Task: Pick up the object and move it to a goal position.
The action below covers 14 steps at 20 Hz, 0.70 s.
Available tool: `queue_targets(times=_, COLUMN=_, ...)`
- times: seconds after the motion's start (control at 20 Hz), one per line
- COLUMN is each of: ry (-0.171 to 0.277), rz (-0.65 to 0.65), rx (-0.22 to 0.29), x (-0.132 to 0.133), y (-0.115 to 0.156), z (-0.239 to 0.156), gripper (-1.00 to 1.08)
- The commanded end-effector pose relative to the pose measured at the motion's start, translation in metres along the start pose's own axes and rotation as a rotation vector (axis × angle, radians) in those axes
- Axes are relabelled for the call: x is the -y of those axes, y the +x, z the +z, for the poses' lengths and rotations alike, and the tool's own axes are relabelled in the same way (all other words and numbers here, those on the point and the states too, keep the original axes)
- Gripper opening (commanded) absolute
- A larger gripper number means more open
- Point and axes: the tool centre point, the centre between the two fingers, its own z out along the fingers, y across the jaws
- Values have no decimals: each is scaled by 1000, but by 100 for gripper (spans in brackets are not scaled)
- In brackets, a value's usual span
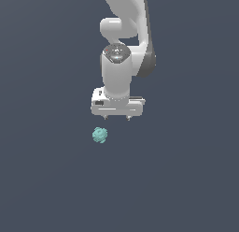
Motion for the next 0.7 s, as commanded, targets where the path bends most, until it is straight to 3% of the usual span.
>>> queue_targets(times=0.0, ry=0, rz=0, rx=0, x=0, y=0, z=0, gripper=100)
queue_targets(times=0.65, ry=-13, rz=-1, rx=-36, x=2, y=10, z=-19, gripper=100)
